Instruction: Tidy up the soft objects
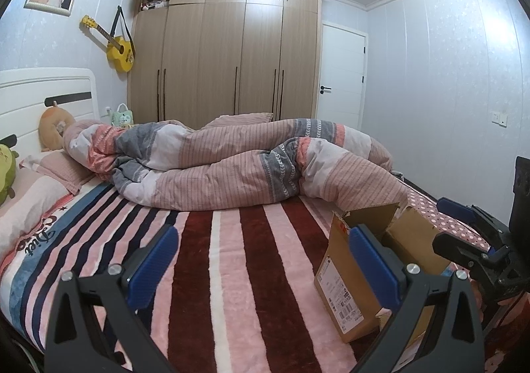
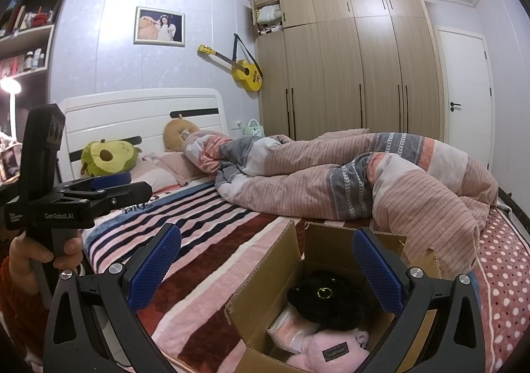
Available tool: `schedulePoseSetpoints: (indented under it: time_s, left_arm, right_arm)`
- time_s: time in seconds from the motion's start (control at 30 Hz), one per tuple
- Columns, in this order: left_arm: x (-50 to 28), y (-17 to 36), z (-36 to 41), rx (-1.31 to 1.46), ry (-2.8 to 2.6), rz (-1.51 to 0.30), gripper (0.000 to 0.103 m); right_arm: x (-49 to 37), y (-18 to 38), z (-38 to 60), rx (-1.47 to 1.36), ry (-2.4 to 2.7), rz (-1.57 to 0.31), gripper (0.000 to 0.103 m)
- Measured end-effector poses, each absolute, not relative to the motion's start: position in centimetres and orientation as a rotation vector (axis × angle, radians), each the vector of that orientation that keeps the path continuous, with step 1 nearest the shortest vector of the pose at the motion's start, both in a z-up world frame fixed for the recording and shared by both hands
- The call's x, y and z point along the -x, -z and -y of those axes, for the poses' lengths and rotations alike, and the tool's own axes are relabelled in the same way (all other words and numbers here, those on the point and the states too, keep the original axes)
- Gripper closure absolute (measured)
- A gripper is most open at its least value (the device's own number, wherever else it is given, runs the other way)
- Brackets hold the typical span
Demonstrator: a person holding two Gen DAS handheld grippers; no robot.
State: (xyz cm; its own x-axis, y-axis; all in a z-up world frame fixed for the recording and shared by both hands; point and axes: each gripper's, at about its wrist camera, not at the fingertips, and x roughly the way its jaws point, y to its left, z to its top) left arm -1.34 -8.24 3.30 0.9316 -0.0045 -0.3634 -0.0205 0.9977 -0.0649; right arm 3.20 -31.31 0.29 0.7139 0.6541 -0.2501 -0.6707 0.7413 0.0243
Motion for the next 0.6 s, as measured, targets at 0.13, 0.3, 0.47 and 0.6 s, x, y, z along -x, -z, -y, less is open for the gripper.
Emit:
schedulePoseSetpoints:
  time_s: [0.13, 0.3, 0.47, 0.6]
  left_arm:
    - [1.31, -3.28, 8.35, 0.068, -0.01, -0.373, 0.001]
    - [1.37, -3.24, 8.5, 0.065, -0.014, -0.37, 0.001]
    - [1.42, -3.22, 8.76, 0.065, -0.015, -0.367, 0.001]
    - [1.42, -3.35, 8.94, 0.06, -0.02, -0.365, 0.001]
  right_arm:
    - [-3.18, -0.29, 31.27, 0.071, -0.734, -0.25, 0.0]
    - [-3.21, -0.28, 31.4, 0.07, -0.735, -0.25, 0.0]
    - [-3.27, -0.26, 31.42, 0.071, -0.735, -0.25, 0.0]
    - [-3.26, -0.28, 31.32, 0.072, -0.734, -0.25, 0.0]
